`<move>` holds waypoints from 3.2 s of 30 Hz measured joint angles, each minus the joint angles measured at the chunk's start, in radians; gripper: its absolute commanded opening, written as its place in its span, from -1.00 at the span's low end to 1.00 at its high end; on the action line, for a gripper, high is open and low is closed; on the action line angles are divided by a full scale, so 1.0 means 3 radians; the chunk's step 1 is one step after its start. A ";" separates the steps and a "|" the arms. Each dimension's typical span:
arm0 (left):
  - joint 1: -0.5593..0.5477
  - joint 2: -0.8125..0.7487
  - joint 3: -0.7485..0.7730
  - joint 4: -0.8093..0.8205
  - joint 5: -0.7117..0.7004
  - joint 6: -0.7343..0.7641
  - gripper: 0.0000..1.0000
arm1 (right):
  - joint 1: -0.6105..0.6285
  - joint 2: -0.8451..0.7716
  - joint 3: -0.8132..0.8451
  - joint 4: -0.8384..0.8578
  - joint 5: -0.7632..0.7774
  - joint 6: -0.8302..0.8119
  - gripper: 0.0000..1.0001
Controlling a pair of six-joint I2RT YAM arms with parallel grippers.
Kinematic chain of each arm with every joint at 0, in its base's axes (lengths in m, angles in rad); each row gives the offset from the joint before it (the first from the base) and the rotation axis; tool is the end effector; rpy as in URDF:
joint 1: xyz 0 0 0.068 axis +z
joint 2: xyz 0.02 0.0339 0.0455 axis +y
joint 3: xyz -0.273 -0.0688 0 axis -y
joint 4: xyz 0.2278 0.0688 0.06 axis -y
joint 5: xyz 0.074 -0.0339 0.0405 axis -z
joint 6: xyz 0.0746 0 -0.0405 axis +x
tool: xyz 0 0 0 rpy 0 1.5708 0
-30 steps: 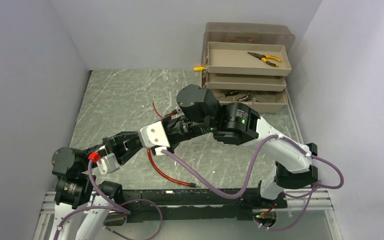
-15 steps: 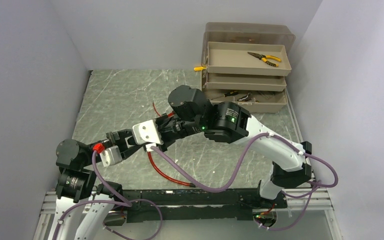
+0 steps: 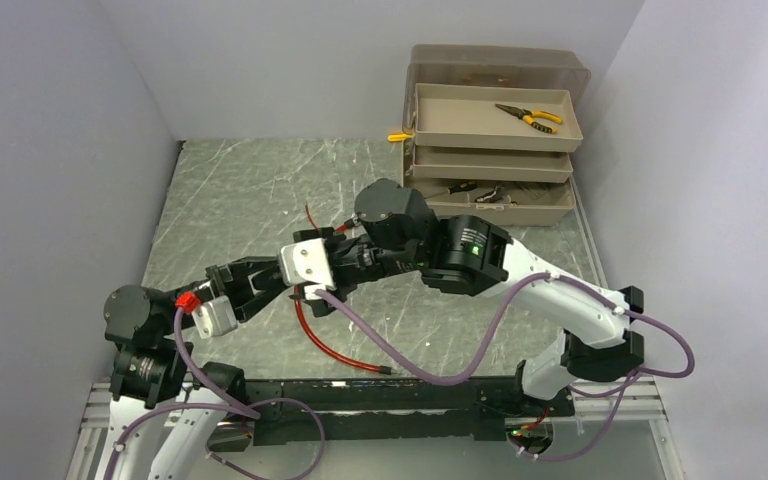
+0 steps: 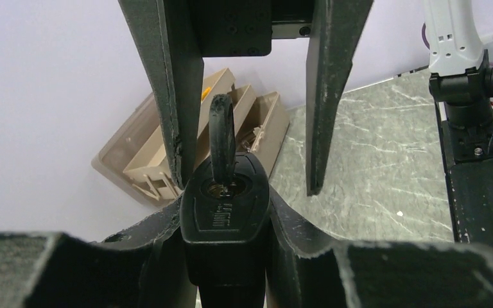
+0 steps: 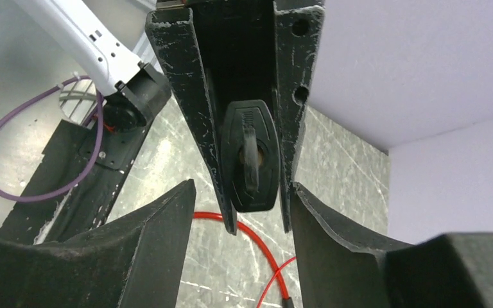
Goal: Unlock with the key
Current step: Unlock the lock.
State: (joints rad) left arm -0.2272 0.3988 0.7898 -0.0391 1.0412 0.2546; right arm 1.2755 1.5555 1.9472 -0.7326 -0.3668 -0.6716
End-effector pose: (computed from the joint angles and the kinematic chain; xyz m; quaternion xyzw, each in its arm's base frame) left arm 0.0449 -0.0765 0.4003 0.5145 0.3849 -0.2749 0.7152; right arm 0.0730 0.3320 0.4809 -0.7232 0.3646 0.3109 0.4973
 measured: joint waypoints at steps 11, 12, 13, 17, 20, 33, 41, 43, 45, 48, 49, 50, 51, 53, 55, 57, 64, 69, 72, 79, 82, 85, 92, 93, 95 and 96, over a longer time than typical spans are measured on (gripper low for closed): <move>-0.0010 -0.0001 0.0039 0.0118 -0.0042 -0.0113 -1.00 | -0.0009 -0.0721 -0.0650 0.0814 -0.0042 0.0038 -0.44; -0.0010 0.0000 0.0039 0.0117 -0.0046 -0.0123 -1.00 | -0.0009 -0.0762 -0.0660 0.0900 -0.0074 0.0056 -0.54; -0.0010 0.0000 0.0039 0.0117 -0.0047 -0.0134 -1.00 | -0.0009 -0.0781 -0.0661 0.0975 -0.0108 0.0062 -0.57; -0.0010 0.0001 0.0039 0.0118 -0.0047 -0.0155 -1.00 | -0.0009 -0.0768 -0.0660 0.1114 -0.0215 0.0067 -0.46; -0.0010 0.0003 0.0039 0.0118 -0.0047 -0.0169 -1.00 | -0.0013 -0.0684 -0.0651 0.1095 -0.0303 0.0064 -0.31; -0.0010 0.0004 0.0039 0.0114 -0.0045 -0.0113 -1.00 | -0.0106 -0.0346 -0.0364 0.0760 -0.0568 0.0075 -0.38; -0.0010 0.0004 0.0039 0.0116 -0.0042 -0.0092 -1.00 | -0.0126 -0.0270 -0.0234 0.0688 -0.0679 0.0095 -0.43; -0.0010 0.0004 0.0039 0.0114 -0.0037 -0.0075 -1.00 | -0.0127 -0.0228 -0.0205 0.0668 -0.0704 0.0097 -0.45; -0.0010 0.0004 0.0041 0.0113 -0.0032 -0.0047 -1.00 | -0.0132 -0.0183 -0.0175 0.0638 -0.0726 0.0098 -0.54; -0.0010 0.0003 0.0039 0.0112 -0.0032 -0.0025 -1.00 | -0.0141 -0.0126 -0.0136 0.0579 -0.0734 0.0094 -0.83; -0.0011 0.0003 0.0041 0.0112 -0.0032 -0.0024 -1.00 | -0.0146 -0.0113 -0.0125 0.0552 -0.0735 0.0100 -0.94; -0.0011 -0.0001 0.0039 0.0102 -0.0024 -0.0018 -1.00 | -0.0151 -0.0102 -0.0113 0.0546 -0.0734 0.0102 -1.00; -0.0011 -0.0005 0.0039 0.0092 -0.0022 -0.0018 -1.00 | -0.0159 -0.0098 -0.0106 0.0540 -0.0741 0.0109 -1.00; -0.0011 -0.0009 0.0039 0.0090 -0.0020 -0.0018 -1.00 | -0.0167 -0.0098 -0.0104 0.0535 -0.0745 0.0118 -1.00; -0.0011 -0.0009 0.0041 0.0090 -0.0019 -0.0017 -1.00 | -0.0168 -0.0098 -0.0106 0.0535 -0.0750 0.0121 -1.00; -0.0011 -0.0009 0.0041 0.0090 -0.0019 -0.0017 -1.00 | -0.0170 -0.0098 -0.0106 0.0532 -0.0750 0.0118 -1.00; -0.0009 0.0005 0.0043 0.0065 -0.0039 -0.0025 -1.00 | -0.0170 -0.0083 -0.0120 0.0534 -0.0679 0.0062 -1.00; -0.0001 0.0066 0.0043 -0.0050 -0.0178 0.0043 -1.00 | -0.0178 -0.0140 -0.0343 0.0792 -0.0441 0.0177 -1.00; 0.0000 0.0080 0.0043 -0.0164 -0.0296 0.0145 -1.00 | -0.0195 -0.0240 -0.0632 0.1122 -0.0285 0.0404 -1.00; 0.0005 0.0075 0.0043 -0.0271 -0.0537 0.0481 -1.00 | -0.0210 -0.0543 -0.1476 0.2221 0.0078 0.1143 -1.00; 0.0005 0.0074 0.0043 -0.0272 -0.0670 0.0582 -1.00 | -0.0205 -0.0601 -0.1747 0.2654 0.0313 0.1464 -1.00; 0.0005 0.0081 0.0043 -0.0275 -0.0786 0.0671 -1.00 | -0.0195 -0.0614 -0.1918 0.2969 0.0546 0.1755 -1.00; 0.0005 0.0146 0.0048 -0.0360 -0.0848 0.0781 -1.00 | -0.0196 -0.0614 -0.2066 0.3203 0.0748 0.2117 -0.50; 0.0005 0.0173 0.0071 -0.0399 -0.0824 0.0769 -1.00 | -0.0200 -0.0617 -0.2069 0.3194 0.0743 0.2120 -0.32; 0.0005 0.0242 0.0170 -0.0482 -0.0694 0.0730 -1.00 | -0.0210 -0.0647 -0.2103 0.3132 0.0701 0.2052 -0.08; 0.0008 0.0272 0.0228 -0.0538 -0.0619 0.0683 -1.00 | -0.0219 -0.0685 -0.2148 0.3138 0.0676 0.1996 -0.06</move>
State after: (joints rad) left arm -0.2249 0.4805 0.8581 -0.2005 0.8555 0.4595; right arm 1.2098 1.3499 1.3029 0.2089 -0.1638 -0.0727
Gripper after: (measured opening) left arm 0.378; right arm 0.382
